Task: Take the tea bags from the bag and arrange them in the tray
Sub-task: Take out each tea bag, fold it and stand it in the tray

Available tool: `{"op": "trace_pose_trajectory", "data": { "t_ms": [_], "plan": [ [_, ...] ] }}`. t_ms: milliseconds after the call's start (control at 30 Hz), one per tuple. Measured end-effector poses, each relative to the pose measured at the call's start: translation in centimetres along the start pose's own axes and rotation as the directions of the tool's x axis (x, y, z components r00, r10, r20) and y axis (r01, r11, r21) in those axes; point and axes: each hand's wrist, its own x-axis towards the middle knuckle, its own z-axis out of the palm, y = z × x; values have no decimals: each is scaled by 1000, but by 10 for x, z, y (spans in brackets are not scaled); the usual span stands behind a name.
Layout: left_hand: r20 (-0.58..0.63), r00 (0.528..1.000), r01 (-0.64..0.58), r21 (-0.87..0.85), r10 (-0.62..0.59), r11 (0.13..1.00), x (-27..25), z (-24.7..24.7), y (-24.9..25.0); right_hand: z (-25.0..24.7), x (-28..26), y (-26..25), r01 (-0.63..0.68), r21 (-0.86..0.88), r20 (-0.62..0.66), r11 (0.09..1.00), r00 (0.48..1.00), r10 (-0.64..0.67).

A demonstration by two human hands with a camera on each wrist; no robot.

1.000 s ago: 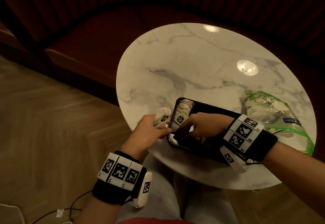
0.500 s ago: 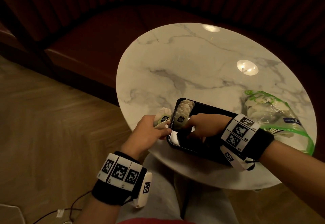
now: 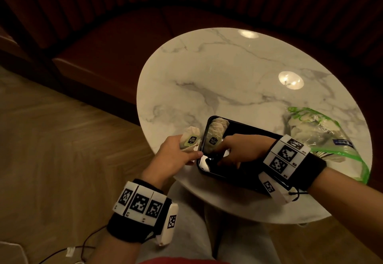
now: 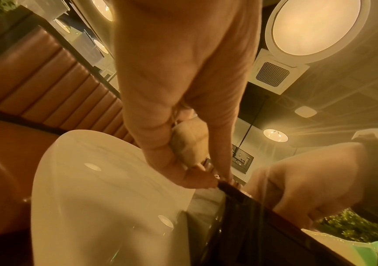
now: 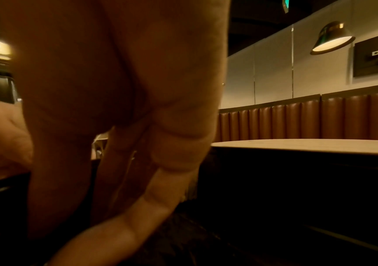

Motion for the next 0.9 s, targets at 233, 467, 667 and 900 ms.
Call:
{"op": "trace_pose_trajectory", "data": {
  "t_ms": [233,467,667,900],
  "plan": [
    [-10,999,-34,-19,34,999,-7,-5,14,-16,-17,-20,255,246,-361,935,920,-156],
    [59,996,-56,-72,60,996,-10,-3,24,-21,-30,-41,453,248,-586,856,774,-240],
    [71,996,-50,-99,57,994,-10,-1,22,-21,-31,-37,443,277,-580,853,785,-219],
    [-73,997,4,-29,-6,1000,-2,-2,5,-25,-39,-10,310,369,-571,876,819,-49]
  ]
}}
